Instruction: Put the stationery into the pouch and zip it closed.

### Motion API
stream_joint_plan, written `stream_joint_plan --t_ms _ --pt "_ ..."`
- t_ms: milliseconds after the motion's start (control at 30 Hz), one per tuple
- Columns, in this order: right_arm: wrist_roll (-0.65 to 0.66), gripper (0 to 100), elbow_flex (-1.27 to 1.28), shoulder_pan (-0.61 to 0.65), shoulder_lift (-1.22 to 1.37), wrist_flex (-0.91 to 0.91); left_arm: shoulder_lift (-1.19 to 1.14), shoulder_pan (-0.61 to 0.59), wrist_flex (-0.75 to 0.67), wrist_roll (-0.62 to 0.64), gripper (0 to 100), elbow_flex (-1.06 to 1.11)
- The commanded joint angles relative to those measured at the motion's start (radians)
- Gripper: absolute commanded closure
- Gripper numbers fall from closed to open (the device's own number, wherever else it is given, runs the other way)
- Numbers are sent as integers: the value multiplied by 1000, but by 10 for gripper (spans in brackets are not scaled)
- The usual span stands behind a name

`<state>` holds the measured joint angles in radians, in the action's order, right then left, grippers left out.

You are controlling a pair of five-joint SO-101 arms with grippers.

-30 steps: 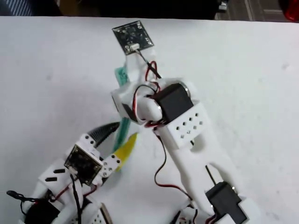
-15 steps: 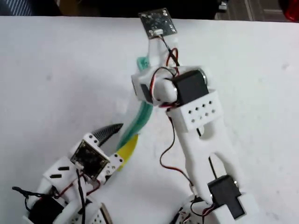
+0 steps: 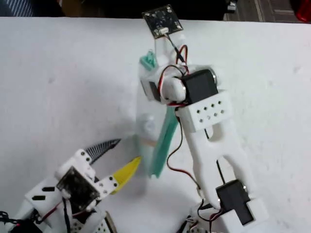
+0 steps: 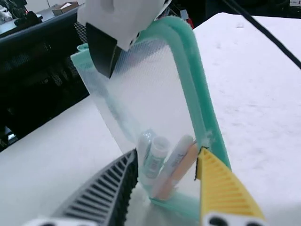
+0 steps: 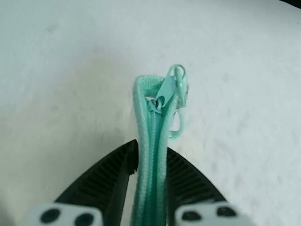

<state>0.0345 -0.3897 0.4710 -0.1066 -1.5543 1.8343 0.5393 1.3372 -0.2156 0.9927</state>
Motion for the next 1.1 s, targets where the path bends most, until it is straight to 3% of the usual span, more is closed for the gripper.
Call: stream_joint_plan --t_ms 0,200,367,567,800,1067 --pt "14 982 -23 -12 -8 50 -2 18 52 -63 778 -115" --pt "12 982 -21 41 -7 59 -2 -13 178 -71 782 -356" --pt "11 982 -23 143 -10 96 -2 -249 160 -63 793 -388" --pt "-12 982 -80 177 -71 160 -4 -486 -77 54 982 -178" --pt "-92 982 26 74 -114 156 -4 -615 -396 244 977 127" --pt "-84 982 443 -170 -116 340 -5 -639 -572 318 977 290"
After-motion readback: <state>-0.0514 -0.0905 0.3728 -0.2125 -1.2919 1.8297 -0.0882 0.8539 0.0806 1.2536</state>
